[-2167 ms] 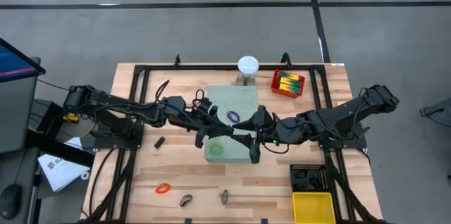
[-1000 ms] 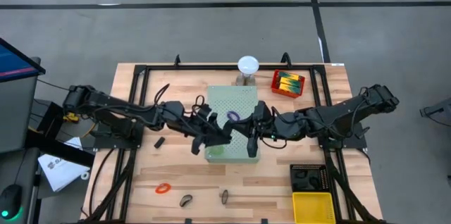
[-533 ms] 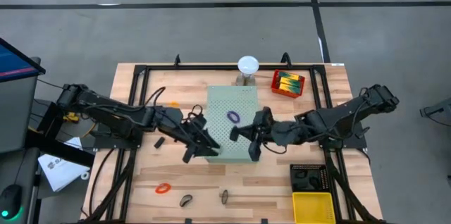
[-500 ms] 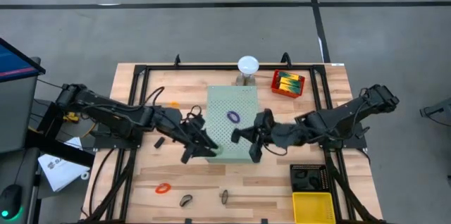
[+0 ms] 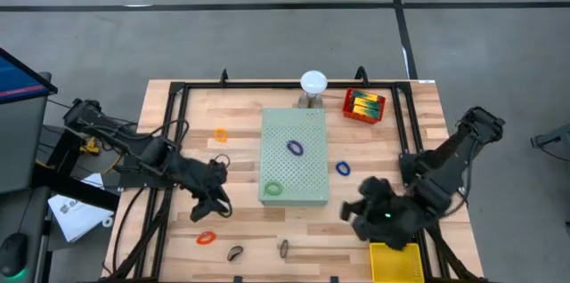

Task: Pick & Place Office Desk Supplies
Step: Put the black rubberband into the black bin

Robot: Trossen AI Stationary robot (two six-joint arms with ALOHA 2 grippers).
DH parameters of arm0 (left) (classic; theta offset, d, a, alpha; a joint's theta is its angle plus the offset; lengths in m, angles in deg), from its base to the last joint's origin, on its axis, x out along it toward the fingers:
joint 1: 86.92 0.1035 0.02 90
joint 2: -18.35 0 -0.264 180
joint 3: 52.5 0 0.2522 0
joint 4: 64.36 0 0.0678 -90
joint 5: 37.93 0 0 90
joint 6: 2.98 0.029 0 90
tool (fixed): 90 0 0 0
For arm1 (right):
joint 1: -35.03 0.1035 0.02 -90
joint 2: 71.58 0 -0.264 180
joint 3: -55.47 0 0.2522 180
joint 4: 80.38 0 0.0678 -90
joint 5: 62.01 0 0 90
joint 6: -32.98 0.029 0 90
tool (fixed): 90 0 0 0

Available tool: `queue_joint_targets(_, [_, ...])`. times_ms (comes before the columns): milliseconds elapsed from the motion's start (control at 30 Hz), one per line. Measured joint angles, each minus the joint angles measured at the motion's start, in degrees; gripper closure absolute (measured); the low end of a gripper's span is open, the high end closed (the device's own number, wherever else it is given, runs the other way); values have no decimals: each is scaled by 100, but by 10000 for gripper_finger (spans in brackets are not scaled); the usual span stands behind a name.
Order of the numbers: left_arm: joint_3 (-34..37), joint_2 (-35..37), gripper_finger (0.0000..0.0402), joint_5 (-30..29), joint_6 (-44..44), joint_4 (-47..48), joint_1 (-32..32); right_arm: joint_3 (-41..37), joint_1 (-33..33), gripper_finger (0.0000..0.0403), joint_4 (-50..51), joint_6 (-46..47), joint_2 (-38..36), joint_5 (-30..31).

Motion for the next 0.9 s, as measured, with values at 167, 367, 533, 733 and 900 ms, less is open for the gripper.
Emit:
queue_joint_targets(167, [110, -21, 241, -478, -184, 373, -379, 0, 767, 403, 1535, 1928, 0, -407])
queue_joint_targets(367, [492, -26, 242, -676, -425, 253, -480, 0, 1309, 403, 2706, 3386, 11, -1742])
queue_joint_targets(533, [732, -28, 241, -733, -444, -52, -480, -315, 1618, 403, 2386, 3796, 5, -2442])
queue_joint_targets(733, [898, -28, 243, -810, -489, -359, -479, -1286, 1972, 403, 1311, 4335, 13, -2924])
queue_joint_targets(900, [898, -27, 241, -803, -546, -412, -478, -1725, 1972, 403, 921, 4354, 13, -3044])
